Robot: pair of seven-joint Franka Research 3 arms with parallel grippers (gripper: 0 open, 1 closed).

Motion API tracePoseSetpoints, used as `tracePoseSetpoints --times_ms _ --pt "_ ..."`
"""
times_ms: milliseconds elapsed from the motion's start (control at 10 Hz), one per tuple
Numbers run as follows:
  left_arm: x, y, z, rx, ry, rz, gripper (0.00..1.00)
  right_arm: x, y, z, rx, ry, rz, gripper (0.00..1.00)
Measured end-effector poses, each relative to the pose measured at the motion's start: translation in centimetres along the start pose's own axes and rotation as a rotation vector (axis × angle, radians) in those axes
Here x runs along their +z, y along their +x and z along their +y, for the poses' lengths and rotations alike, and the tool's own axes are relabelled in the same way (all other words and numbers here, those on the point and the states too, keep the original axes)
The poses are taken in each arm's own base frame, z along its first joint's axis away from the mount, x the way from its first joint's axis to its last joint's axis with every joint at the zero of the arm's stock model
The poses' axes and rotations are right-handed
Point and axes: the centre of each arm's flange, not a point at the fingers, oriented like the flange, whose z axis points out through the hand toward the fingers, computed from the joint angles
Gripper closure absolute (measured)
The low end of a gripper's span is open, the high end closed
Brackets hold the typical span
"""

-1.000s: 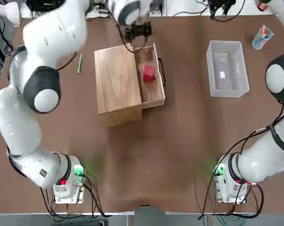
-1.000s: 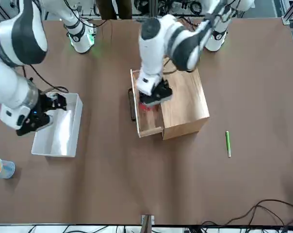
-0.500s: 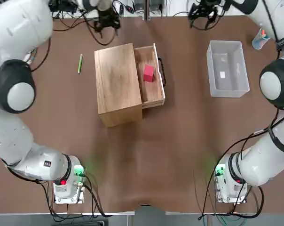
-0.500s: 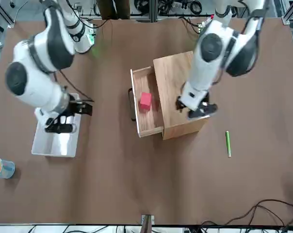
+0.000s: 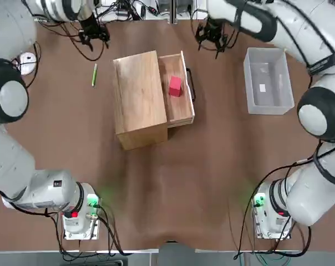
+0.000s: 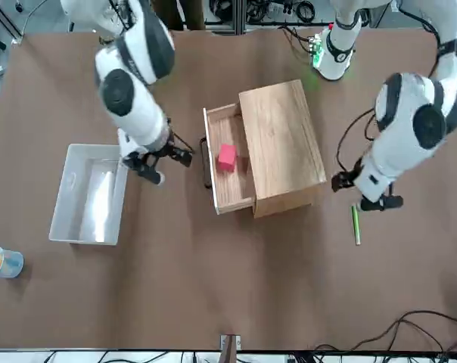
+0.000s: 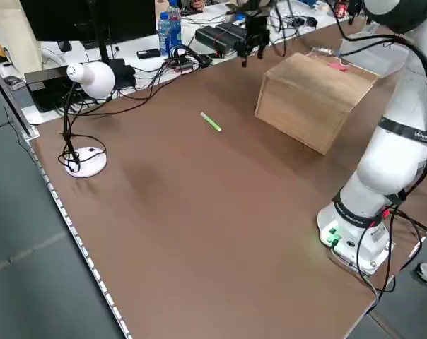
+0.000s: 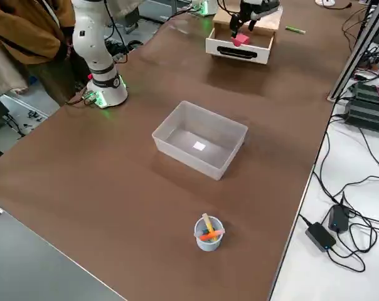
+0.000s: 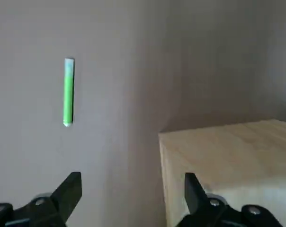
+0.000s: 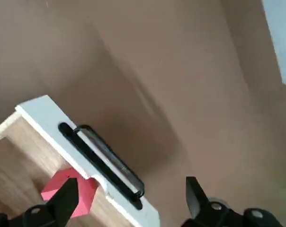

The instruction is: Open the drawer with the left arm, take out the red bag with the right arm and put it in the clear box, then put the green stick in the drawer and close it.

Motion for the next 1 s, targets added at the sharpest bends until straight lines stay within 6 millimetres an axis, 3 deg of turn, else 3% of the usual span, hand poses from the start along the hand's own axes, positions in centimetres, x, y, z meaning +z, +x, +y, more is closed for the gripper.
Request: tracePoseSetpoints --times_ms 200,400,800,1000 --pt "5.3 0.3 -1.4 -0.013 -0.010 0.042 0.04 3.1 -4.1 -2.2 0.168 0.009 0.017 0.00" --pt "10.2 1.0 -4.9 0.001 0.038 0.060 0.04 6.7 -6.9 -4.6 0.305 0.027 0.038 0.00" --pt "15.4 2.8 -12.9 0.069 0.076 0.102 0.04 10.0 -9.3 -7.1 0.599 0.088 0.047 0.00" --pt "18.5 3.0 -13.7 0.080 0.071 0.102 0.04 10.7 -10.5 -7.7 0.689 0.099 0.013 0.00"
